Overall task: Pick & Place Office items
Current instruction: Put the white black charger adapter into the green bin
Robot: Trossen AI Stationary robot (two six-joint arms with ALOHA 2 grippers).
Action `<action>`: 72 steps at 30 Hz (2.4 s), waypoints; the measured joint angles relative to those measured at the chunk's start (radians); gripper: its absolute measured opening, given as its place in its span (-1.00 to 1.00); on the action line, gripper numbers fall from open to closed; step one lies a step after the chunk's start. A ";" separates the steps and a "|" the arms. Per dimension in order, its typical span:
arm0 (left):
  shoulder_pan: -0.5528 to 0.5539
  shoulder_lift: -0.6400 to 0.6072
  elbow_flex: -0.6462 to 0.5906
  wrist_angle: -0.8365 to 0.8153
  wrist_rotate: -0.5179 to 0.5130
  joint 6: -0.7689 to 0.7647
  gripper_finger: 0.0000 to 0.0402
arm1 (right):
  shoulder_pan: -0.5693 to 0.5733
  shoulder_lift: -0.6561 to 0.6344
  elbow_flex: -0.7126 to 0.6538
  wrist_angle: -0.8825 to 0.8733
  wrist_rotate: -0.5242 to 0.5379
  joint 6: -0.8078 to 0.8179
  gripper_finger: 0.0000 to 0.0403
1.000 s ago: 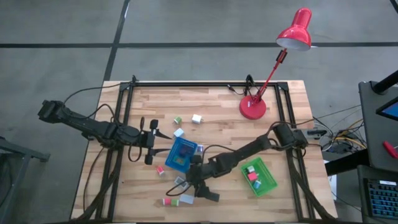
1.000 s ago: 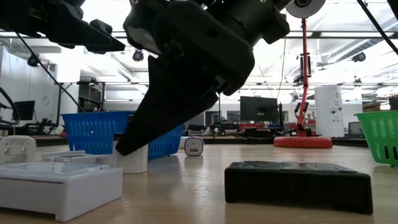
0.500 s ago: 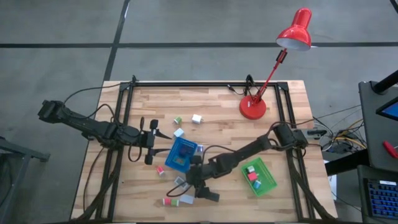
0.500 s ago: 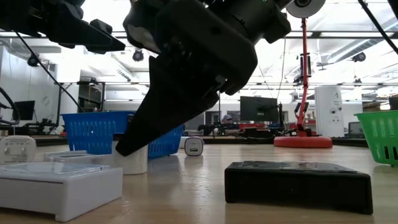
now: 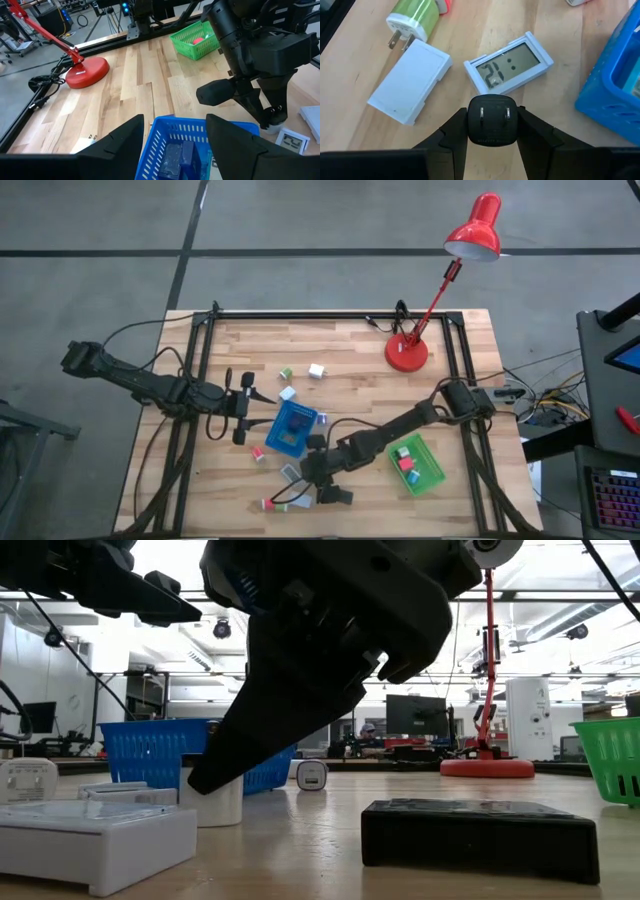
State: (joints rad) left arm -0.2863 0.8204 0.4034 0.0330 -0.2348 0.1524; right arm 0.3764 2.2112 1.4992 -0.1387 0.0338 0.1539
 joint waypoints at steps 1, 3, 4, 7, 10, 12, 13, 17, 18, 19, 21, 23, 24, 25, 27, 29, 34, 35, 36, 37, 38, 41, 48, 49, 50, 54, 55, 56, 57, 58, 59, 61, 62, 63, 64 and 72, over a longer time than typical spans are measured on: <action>0.000 0.000 0.000 0.000 0.000 0.000 0.10 | 0.001 0.000 0.000 -0.002 0.000 0.000 -0.37; 0.000 0.000 0.000 0.000 0.000 0.000 0.10 | 0.003 0.000 0.000 -0.003 0.003 0.001 -0.37; 0.000 0.000 0.000 0.000 0.000 0.000 0.10 | 0.003 0.000 0.000 -0.004 0.008 0.001 -0.37; 0.000 0.000 0.000 0.000 0.000 0.000 0.10 | 0.004 0.000 0.000 -0.010 0.014 0.004 -0.37; 0.000 0.000 0.000 0.000 0.000 0.000 0.10 | 0.004 -0.001 0.001 -0.013 0.015 0.008 -0.37; 0.000 0.000 0.000 0.000 0.000 0.000 0.10 | 0.006 -0.001 0.001 -0.014 0.018 0.015 -0.37; 0.000 0.000 0.000 0.000 0.000 0.000 0.10 | 0.007 -0.001 0.001 -0.013 0.020 0.017 -0.37; 0.000 0.000 0.000 0.000 0.000 -0.002 0.10 | 0.014 -0.004 0.000 -0.009 0.033 0.023 -0.37; 0.000 0.000 0.000 0.000 0.000 -0.003 0.10 | 0.018 -0.005 -0.001 -0.010 0.046 0.022 -0.37; 0.000 0.000 0.000 0.000 0.000 -0.003 0.10 | 0.022 -0.007 -0.001 -0.011 0.060 0.018 -0.37; 0.000 0.000 0.000 0.000 0.000 -0.003 0.10 | 0.032 -0.013 -0.003 -0.010 0.088 0.002 -0.37; 0.000 0.000 0.000 0.000 0.000 -0.003 0.10 | 0.041 -0.023 -0.003 0.001 0.116 -0.012 -0.37; 0.000 0.000 0.000 0.000 0.000 -0.003 0.10 | 0.045 -0.029 -0.003 0.011 0.127 -0.021 -0.37; 0.000 0.000 0.000 0.001 0.000 -0.003 0.10 | 0.051 -0.033 -0.003 0.027 0.131 -0.027 -0.37; 0.000 0.000 0.000 0.002 0.000 -0.003 0.10 | 0.058 -0.042 -0.002 0.051 0.149 -0.042 -0.37; 0.000 0.000 0.000 0.004 0.001 -0.003 0.10 | 0.061 -0.047 -0.003 0.073 0.153 -0.059 -0.37; 0.000 0.000 -0.001 0.004 0.003 -0.003 0.10 | 0.065 -0.084 -0.031 0.181 0.179 -0.109 -0.37; 0.000 0.000 -0.001 0.004 0.003 -0.004 0.10 | 0.065 -0.093 -0.043 0.208 0.180 -0.123 -0.37; 0.000 0.000 -0.001 0.004 0.003 -0.004 0.10 | 0.065 -0.099 -0.053 0.245 0.180 -0.131 -0.37; 0.000 0.000 -0.001 0.004 0.004 -0.004 0.10 | 0.065 -0.106 -0.064 0.285 0.179 -0.144 -0.37; 0.000 0.000 -0.001 0.004 0.006 -0.005 0.10 | 0.065 -0.117 -0.081 0.307 0.179 -0.160 -0.37; 0.000 0.000 -0.002 0.006 0.008 -0.007 0.10 | 0.065 -0.140 -0.130 0.436 0.179 -0.199 -0.37; -0.001 -0.002 -0.050 0.099 0.010 -0.001 0.10 | 0.064 -0.230 -0.306 0.725 0.180 -0.285 -0.37; -0.001 -0.002 -0.062 0.122 0.010 0.002 0.10 | 0.064 -0.252 -0.342 0.750 0.189 -0.296 -0.37; -0.001 -0.002 -0.071 0.142 0.010 0.004 0.10 | 0.064 -0.270 -0.372 0.775 0.203 -0.307 -0.37; -0.002 0.001 -0.090 0.193 0.010 0.004 0.10 | 0.065 -0.345 -0.491 0.896 0.254 -0.327 -0.37; -0.004 -0.001 -0.098 0.201 0.010 0.000 0.10 | 0.065 -0.362 -0.520 0.924 0.263 -0.329 -0.37; -0.005 0.001 -0.107 0.219 0.010 -0.008 0.10 | 0.066 -0.383 -0.553 0.934 0.281 -0.330 -0.37; -0.006 0.004 -0.116 0.243 0.010 -0.015 0.10 | 0.068 -0.402 -0.579 0.939 0.299 -0.327 -0.37; -0.007 0.004 -0.129 0.256 0.010 -0.015 0.10 | 0.068 -0.413 -0.597 0.947 0.314 -0.326 -0.37; -0.008 0.003 -0.143 0.269 0.010 -0.015 0.10 | 0.071 -0.428 -0.618 0.953 0.333 -0.324 -0.37; -0.008 0.006 -0.161 0.318 0.010 -0.014 0.10 | 0.078 -0.462 -0.664 0.941 0.380 -0.319 -0.37; -0.008 0.004 -0.169 0.330 0.010 -0.011 0.10 | 0.080 -0.472 -0.680 0.948 0.394 -0.313 -0.37; -0.008 0.004 -0.176 0.344 0.010 -0.011 0.10 | 0.085 -0.490 -0.703 0.949 0.414 -0.306 -0.37; -0.008 0.007 -0.182 0.362 0.010 -0.012 0.10 | 0.091 -0.509 -0.728 0.941 0.441 -0.301 -0.37; -0.010 0.012 -0.213 0.391 0.009 -0.027 0.10 | 0.150 -0.631 -0.875 0.942 0.624 -0.250 -0.37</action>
State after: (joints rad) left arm -0.2966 0.8328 0.1901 0.4244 -0.2256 0.1249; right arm 0.5263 1.5798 0.6246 0.8029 0.6580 -0.0958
